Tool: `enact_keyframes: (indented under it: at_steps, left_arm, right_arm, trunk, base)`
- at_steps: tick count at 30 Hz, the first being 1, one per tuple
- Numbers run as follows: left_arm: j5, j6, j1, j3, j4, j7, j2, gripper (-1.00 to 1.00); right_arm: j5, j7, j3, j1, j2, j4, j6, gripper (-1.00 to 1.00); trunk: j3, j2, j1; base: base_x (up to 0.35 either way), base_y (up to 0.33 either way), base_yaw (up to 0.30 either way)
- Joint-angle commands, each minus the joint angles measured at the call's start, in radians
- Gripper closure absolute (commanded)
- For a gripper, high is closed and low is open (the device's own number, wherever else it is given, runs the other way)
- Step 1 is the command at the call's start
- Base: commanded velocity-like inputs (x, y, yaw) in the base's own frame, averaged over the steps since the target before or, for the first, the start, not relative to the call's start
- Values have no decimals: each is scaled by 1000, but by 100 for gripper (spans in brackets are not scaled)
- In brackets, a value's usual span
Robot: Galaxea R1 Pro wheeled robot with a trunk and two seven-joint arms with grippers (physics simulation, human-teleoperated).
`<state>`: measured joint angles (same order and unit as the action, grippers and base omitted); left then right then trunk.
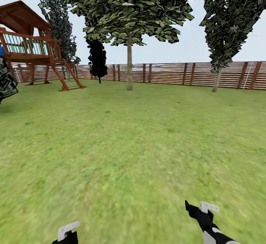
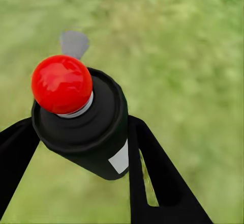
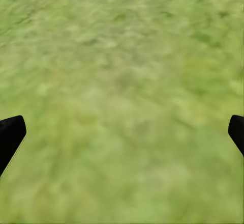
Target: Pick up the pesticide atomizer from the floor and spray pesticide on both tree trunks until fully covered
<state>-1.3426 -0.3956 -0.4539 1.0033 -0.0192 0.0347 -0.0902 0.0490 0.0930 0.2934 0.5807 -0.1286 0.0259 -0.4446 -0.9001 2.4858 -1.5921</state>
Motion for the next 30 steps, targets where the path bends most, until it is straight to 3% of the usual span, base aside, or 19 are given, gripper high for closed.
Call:
enact_keyframes:
  at_steps: [1, 30]
  left_arm:
    - [-10, -2, 0, 6, -1, 4, 0, 100]
    - [-10, -2, 0, 6, -1, 4, 0, 100]
  right_arm:
    - [5, 10, 7, 1, 0, -1, -3, -100]
    - [6, 10, 7, 1, 0, -1, -3, -100]
  trunk:
    - [-1, 0, 0]
    - [-1, 0, 0]
  base:
    - [330, 0, 0]
    - [330, 0, 0]
